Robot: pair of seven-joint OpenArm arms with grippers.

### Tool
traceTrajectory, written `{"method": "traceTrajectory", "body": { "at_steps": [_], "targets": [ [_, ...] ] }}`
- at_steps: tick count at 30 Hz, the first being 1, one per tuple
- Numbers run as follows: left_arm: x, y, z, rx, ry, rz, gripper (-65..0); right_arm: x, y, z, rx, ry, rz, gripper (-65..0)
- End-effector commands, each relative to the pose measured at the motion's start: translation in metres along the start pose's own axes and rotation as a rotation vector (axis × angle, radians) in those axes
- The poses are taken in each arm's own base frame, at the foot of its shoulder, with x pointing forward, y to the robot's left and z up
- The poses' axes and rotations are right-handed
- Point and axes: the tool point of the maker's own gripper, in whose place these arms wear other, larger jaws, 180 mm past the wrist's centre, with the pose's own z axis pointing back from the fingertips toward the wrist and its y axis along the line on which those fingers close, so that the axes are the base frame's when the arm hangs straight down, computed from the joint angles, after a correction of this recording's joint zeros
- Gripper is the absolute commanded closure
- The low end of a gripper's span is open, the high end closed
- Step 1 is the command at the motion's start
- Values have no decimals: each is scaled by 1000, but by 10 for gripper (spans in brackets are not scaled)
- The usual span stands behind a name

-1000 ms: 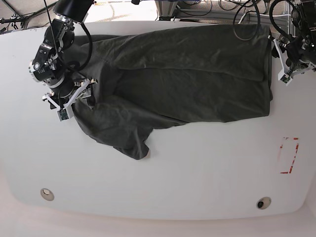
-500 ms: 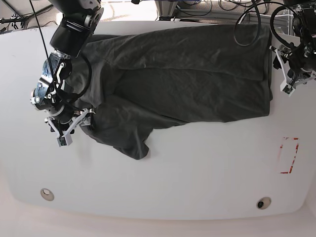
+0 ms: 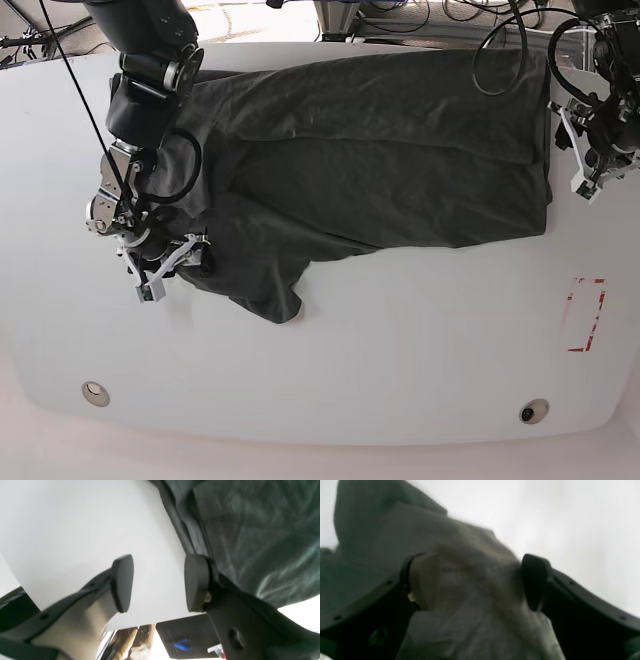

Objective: Fold the T-shirt properly
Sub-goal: 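Move the left gripper down to grasp the shirt edge beside it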

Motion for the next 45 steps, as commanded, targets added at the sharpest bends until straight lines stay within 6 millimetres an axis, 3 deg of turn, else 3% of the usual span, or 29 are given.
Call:
{"method": "traceTrajectory", "body": {
  "at_steps": [1, 6, 12, 15, 19, 23, 25, 29, 32, 36, 41, 45],
  "targets": [
    [2, 20, 12, 61, -16, 9, -306, 21, -9, 2, -11, -63, 7, -466],
    [3, 34, 19, 99, -36, 45, -306, 13, -21, 4, -28, -60, 2, -466],
    [13, 51, 27, 140, -77, 80, -306, 5, -22, 4, -29, -49, -3, -442],
    [15, 61, 33, 171, -96, 108, -306, -2, -20, 4, -26, -38, -6, -357],
    [27, 73, 39, 198, -151, 157, -308, -2, -19, 3, -25, -38, -6, -185],
    [38, 84, 34, 186, -188, 211, -311, -3, -15, 2, -18, -38, -10, -35],
    [42, 85, 26, 159, -188, 229, -312, -4, -13, 1, -15, -35, -9, 0],
    [55, 79, 4, 82, -179, 236, -363, -5, -11, 0, -12, -34, -11, 0],
    [70, 81, -1, 59, -197, 237, -435, -5, -11, 0, -12, -34, -11, 0],
    [75, 80, -11, 19, -202, 318, -500, -5, -11, 0, -12, -35, -10, 0],
    [82, 68, -34, -63, -217, 416, -508, -5, -12, 0, -14, -35, -9, 0],
    [77, 62, -51, -109, -202, 461, -508, -5, -12, 0, -14, -35, -9, 0]
  ]
}}
